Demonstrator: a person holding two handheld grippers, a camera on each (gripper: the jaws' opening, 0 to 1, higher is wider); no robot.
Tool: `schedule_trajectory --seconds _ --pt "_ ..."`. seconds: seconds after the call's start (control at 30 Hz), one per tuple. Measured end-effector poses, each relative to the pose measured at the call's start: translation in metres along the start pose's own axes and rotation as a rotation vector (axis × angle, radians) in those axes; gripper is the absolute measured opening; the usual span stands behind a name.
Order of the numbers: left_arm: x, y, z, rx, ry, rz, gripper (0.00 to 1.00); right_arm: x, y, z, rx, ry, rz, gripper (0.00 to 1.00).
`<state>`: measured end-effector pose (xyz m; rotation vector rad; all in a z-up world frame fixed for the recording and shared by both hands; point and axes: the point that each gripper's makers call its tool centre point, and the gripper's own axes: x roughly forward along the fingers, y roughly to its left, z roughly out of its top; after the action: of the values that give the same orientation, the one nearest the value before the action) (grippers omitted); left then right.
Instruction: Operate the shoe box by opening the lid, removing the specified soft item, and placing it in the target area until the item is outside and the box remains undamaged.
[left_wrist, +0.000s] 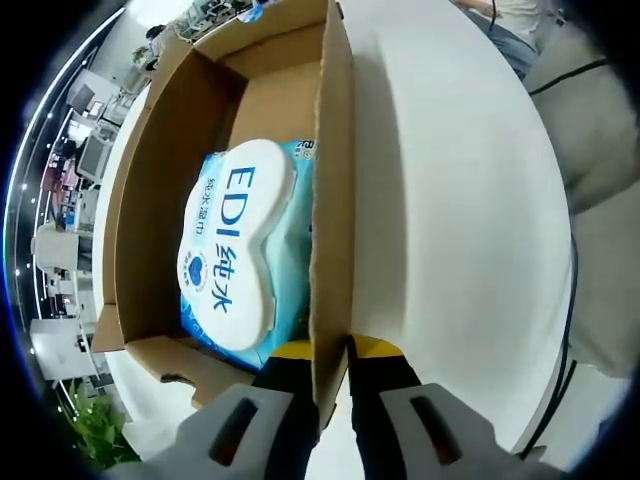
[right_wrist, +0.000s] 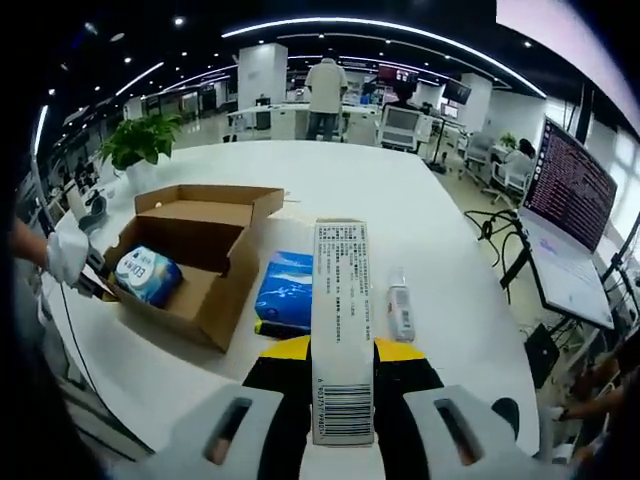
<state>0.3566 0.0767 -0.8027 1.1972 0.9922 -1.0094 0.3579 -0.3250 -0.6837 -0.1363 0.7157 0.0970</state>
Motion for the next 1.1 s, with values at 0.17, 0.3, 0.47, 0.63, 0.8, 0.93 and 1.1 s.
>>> schedule_trajectory --seconds 0.17,0.3,0.47,0.63,0.8,0.93,1.1 --pt "0.000 0.000 0.000 -0.001 0.000 0.000 0.08 0.001 -0.006 -0.007 0.017 0.003 -0.013 0.18" --pt "0.000 0.000 0.000 -0.001 0.000 0.000 0.08 0.002 -0.015 -0.009 0.051 -0.001 -0.026 0.18" --pt "0.000 0.000 0.000 -0.001 0.000 0.000 0.08 0.002 -0.023 -0.008 0.077 -0.018 -0.045 0.18" --pt "0.000 0.000 0.000 -0.001 0.000 0.000 0.08 0.004 -0.030 -0.009 0.089 -0.017 -0.059 0.18" --pt "0.000 0.000 0.000 -0.003 0.000 -0.001 0.08 0.006 -0.035 -0.011 0.103 -0.016 -0.065 0.18" --pt "0.000 0.000 0.000 -0.002 -0.001 0.000 0.08 0.010 -0.038 -0.018 0.111 0.000 -0.070 0.18" --pt "0.001 0.000 0.000 -0.002 0.000 -0.001 0.08 0.016 -0.049 -0.031 0.130 0.032 -0.081 0.18"
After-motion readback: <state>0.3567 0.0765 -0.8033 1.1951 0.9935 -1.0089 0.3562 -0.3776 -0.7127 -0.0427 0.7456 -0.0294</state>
